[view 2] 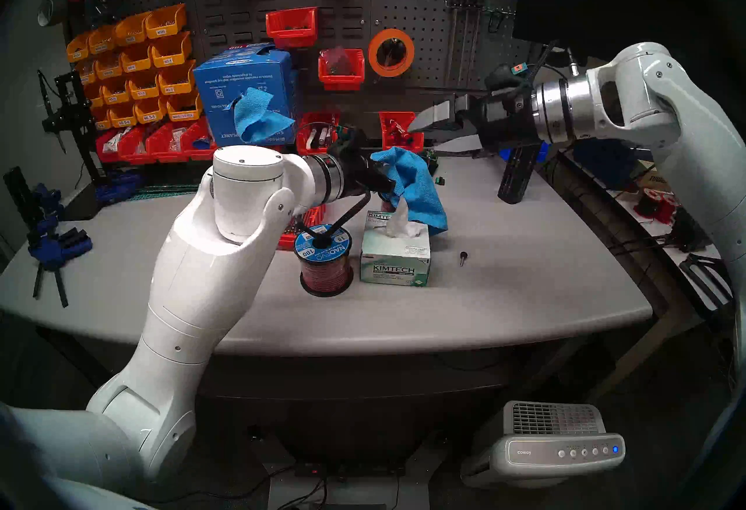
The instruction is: Take out a shop towel
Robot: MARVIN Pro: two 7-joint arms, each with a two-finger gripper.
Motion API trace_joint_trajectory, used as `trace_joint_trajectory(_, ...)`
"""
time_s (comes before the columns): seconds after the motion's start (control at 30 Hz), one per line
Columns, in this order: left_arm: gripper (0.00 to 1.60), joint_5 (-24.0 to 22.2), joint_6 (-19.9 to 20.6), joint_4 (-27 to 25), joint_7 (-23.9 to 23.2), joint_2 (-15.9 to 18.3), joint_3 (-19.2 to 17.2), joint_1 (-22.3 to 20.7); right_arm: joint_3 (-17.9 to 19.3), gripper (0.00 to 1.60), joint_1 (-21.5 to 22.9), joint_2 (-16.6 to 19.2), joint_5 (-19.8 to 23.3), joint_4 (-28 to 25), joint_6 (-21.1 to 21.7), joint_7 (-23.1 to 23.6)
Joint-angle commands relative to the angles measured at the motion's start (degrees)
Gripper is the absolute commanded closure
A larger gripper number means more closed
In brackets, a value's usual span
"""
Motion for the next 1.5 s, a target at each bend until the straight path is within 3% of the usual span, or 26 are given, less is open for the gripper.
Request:
trace_joint_trajectory(0.0,1.37,-0.1,-1.9,-1.5,-3.3,1.7,0.0,-6.2,1.2,0.00,1.0,4.9,2.1,-1.4,-0.1,1.6)
trace_joint_trajectory(0.03,1.10,-0.3,-1.8,-2.2,-4.2,2.7,-0.2,-6.2,1.2,0.00,0.9,5.1,2.2,-1.4,-0.1,1.6)
trace_joint_trajectory(0.1,0.07,-0.6,-1.8,-3.5,-6.1,4.3,-0.9,-6.2,0.9,0.00,0.9,5.3,2.3,-1.4,-0.1,1.8)
trace_joint_trajectory(0.13,0.00,-1.0,-1.5,-4.4,-7.1,5.1,-1.6,-6.2,0.9,0.00,0.8,5.1,2.2,-1.2,-0.1,1.8)
trace_joint_trajectory(0.43,0.00,-3.8,1.0,-9.0,-15.8,13.0,-8.8,-5.3,0.0,0.00,0.5,4.7,1.9,-0.7,-0.1,2.1)
trace_joint_trajectory(0.47,0.00,-3.0,1.0,-8.9,-15.5,12.2,-10.4,-4.9,0.0,0.00,0.5,4.5,1.6,-0.6,-0.1,2.2)
trace_joint_trajectory(0.57,0.00,-3.1,-0.4,-8.8,-16.2,15.0,-12.8,-4.3,-0.1,0.00,0.5,3.7,0.2,-0.3,-0.4,2.1)
trace_joint_trajectory(0.73,0.00,-1.9,-1.8,-7.4,-10.7,10.9,-17.0,-1.1,-0.5,0.00,-0.5,1.1,-6.3,-0.2,-7.3,0.9)
trace_joint_trajectory(0.9,0.00,-1.8,-2.5,-7.5,-7.2,8.5,-18.8,1.8,-0.7,0.00,-1.0,-1.2,-12.4,0.0,-10.8,0.0)
trace_joint_trajectory(1.47,0.00,-1.5,-4.3,-10.4,-1.7,5.1,-22.1,5.7,-4.9,0.00,-4.3,-5.2,-25.3,-3.7,-24.5,-4.5)
